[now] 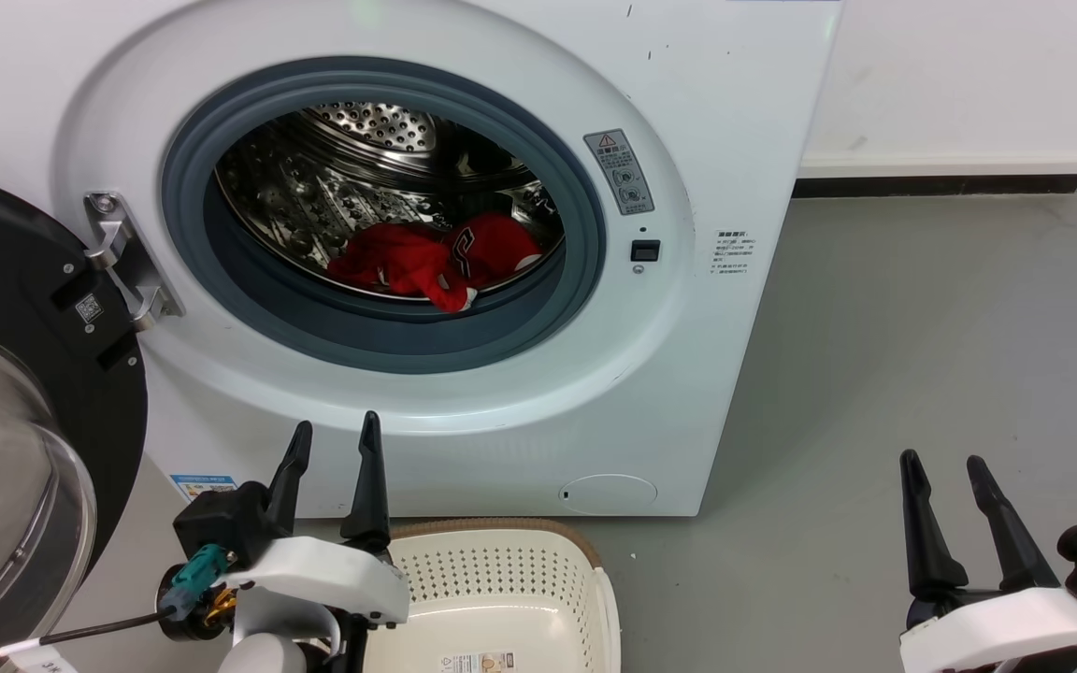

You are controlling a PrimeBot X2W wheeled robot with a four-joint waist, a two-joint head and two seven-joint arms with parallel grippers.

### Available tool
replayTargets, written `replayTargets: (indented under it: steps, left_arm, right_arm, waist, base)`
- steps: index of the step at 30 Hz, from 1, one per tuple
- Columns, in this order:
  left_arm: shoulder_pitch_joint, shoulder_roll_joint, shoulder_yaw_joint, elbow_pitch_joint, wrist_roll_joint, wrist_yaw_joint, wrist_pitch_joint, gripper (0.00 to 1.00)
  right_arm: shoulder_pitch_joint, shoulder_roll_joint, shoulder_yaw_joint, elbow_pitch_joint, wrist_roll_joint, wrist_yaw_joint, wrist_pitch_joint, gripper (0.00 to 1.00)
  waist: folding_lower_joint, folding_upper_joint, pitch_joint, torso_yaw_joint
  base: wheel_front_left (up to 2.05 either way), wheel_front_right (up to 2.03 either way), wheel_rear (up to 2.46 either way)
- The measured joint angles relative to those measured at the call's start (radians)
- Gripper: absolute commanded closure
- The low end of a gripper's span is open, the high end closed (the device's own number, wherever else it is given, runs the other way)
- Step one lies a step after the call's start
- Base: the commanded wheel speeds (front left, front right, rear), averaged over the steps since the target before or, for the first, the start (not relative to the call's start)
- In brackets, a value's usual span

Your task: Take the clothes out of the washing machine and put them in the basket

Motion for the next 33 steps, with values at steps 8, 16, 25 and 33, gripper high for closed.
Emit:
replayTargets:
  steps: [8,16,25,33]
  left_arm:
    - [-0.001,0.002,-0.009,0.014,0.082,0.016,-0.017,0.00]
    - [-0.006,0.004,-0.014,0.026,0.142,0.025,-0.032,0.00]
    - [-0.010,0.004,-0.021,0.036,0.216,0.036,-0.050,0.00]
    - [-0.010,0.004,-0.026,0.046,0.265,0.043,-0.066,0.00]
  right_arm:
    - [0.015,0.000,0.001,-0.013,-0.077,0.000,0.000,0.00]
    - [0.019,0.000,-0.002,-0.021,-0.137,0.000,0.000,0.00]
    - [0.034,0.000,-0.004,-0.035,-0.213,0.000,-0.001,0.00]
    - [0.036,0.000,-0.006,-0.045,-0.271,0.000,-0.008,0.00]
  waist:
    - [0.0000,0.0000,0.001,0.002]
    - [-0.0001,0.0000,0.002,0.005]
    - [0.0000,0.0000,0.000,0.011]
    - [0.0000,0.0000,0.001,0.016]
  base:
    - [0.00,0.00,0.00]
    - [0.00,0.00,0.00]
    - [0.00,0.00,0.00]
    - [0.00,0.00,0.00]
